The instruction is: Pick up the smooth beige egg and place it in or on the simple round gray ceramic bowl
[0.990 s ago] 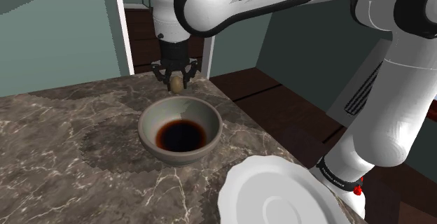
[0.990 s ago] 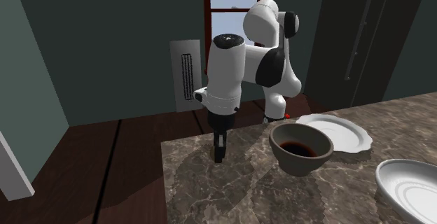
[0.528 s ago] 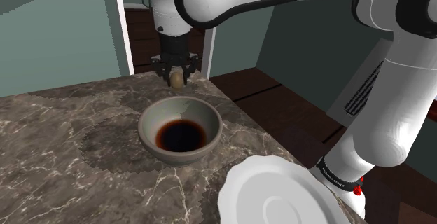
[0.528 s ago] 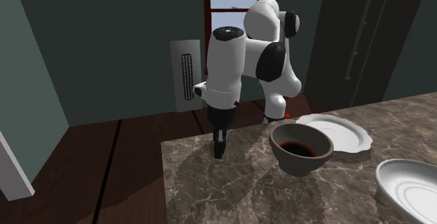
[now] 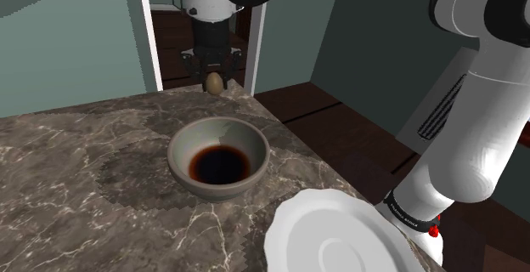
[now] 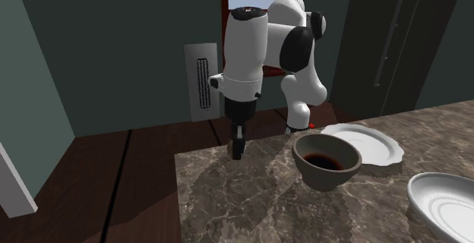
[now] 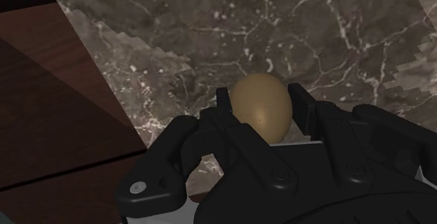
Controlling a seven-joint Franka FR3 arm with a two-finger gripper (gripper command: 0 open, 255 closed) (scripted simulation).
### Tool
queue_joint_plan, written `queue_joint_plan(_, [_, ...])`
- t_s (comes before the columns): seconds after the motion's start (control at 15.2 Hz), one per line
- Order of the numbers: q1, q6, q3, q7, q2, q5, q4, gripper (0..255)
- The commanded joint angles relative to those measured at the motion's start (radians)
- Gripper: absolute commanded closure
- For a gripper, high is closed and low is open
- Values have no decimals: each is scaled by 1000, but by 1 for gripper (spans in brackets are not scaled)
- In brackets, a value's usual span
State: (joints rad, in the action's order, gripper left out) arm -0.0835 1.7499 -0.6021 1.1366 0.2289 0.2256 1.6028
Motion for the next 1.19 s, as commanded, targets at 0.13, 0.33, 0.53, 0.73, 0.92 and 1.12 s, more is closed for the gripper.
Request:
queue_joint_plan(0.13, [-4, -55, -2, -6, 0, -2, -55, 255])
queue_joint_plan(0.33, [-9, -96, -4, -9, 3, -1, -99, 255])
queue_joint_plan(0.53, [-15, -139, -5, -12, 10, 2, -148, 255])
queue_joint_plan(0.73, [-23, -184, -6, -14, 19, 7, -200, 255])
queue_joint_plan(0.92, [-33, -230, -8, -15, 32, 14, -258, 255])
queue_joint_plan(1.12, [-46, -278, -9, -15, 49, 24, -320, 255])
